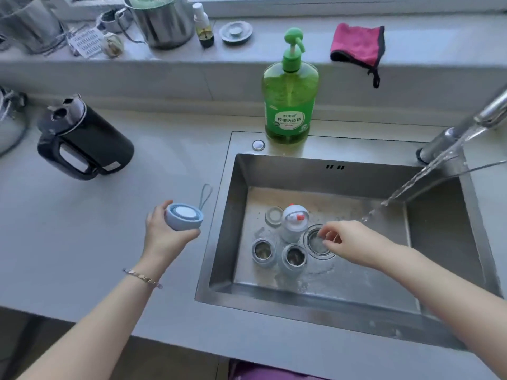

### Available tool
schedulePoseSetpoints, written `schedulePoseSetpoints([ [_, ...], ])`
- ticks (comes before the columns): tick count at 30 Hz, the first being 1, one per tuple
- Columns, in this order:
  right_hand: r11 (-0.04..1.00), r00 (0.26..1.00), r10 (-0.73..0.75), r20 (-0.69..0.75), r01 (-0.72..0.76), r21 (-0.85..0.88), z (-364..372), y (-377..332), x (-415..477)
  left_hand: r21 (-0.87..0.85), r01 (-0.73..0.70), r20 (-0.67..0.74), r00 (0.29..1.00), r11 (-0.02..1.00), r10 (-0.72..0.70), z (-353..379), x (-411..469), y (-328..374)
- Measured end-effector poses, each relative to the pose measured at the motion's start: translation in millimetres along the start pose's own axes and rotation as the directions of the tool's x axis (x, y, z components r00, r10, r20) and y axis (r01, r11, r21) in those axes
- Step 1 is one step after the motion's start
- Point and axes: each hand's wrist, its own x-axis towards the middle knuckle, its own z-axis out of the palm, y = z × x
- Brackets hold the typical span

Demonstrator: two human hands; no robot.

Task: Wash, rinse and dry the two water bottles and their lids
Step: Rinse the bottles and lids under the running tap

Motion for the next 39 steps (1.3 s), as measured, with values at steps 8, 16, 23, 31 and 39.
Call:
schedulePoseSetpoints([
  [8,0.997,0.998,0.065,-0.024,-0.064,0.053,16.7,-39.1,23.9,-0.104,-0.042,-0.059,0.998,0.994,0.036,21.1,94.8,-7.4],
  [16,0.980,0.984,0.175,-0.011,-0.173,0.096,25.2,-37.0,25.2,-0.104,-0.036,0.046,0.998,0.994,0.041,39.9,124.1,-19.7],
  [23,0.939,0.939,0.324,-0.115,-0.305,0.160,47.7,-24.1,37.7,0.142,-0.191,-0.038,0.979,0.971,0.198,26.4,70.1,-2.8],
  [31,0.918,0.920,0.393,0.015,-0.393,0.060,129.3,-13.5,81.0,0.087,-0.310,0.544,0.811,0.947,0.216,54.4,-7.8,-11.1],
  [39,0.907,0.907,0.414,-0.071,-0.405,0.119,155.8,10.0,86.6,0.120,-0.270,0.634,0.761,0.955,0.136,70.2,-30.8,-29.5],
])
